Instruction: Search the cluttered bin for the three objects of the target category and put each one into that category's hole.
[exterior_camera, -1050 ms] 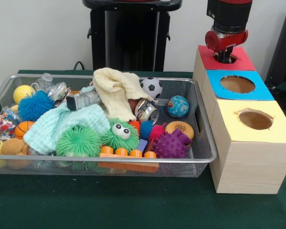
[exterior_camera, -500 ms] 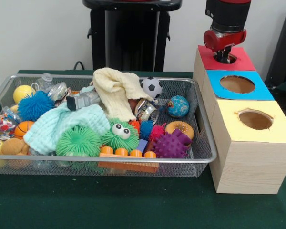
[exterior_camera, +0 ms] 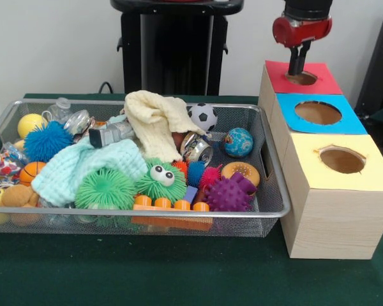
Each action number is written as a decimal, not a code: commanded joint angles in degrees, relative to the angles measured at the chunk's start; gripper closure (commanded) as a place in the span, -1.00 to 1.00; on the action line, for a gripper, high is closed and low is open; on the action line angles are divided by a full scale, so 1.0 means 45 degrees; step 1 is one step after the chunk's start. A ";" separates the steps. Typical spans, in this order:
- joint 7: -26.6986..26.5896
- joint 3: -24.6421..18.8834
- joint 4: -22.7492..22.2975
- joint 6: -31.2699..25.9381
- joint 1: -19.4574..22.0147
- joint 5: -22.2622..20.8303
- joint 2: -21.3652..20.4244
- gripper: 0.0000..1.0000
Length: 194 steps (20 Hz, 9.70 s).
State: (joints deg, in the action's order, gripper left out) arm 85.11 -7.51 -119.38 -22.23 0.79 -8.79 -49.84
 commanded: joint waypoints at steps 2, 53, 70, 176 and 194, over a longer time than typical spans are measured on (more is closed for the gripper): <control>0.0553 -0.1088 -0.0358 -0.2728 0.0484 0.0642 -0.1795 1.00; -0.4356 -0.6777 0.3762 -0.3576 1.1901 -0.4824 0.0664 1.00; -0.6640 -0.7856 0.6673 -0.5397 1.3189 -0.6496 0.3414 1.00; -0.6538 -0.6433 0.9466 -0.4161 1.2664 -1.0293 0.6795 -1.00; -0.5736 -0.4937 1.0029 -0.4844 1.1089 -1.0529 0.6604 1.00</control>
State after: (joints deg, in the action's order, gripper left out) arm 67.52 -35.25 -77.03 -38.35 53.71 -50.62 -22.19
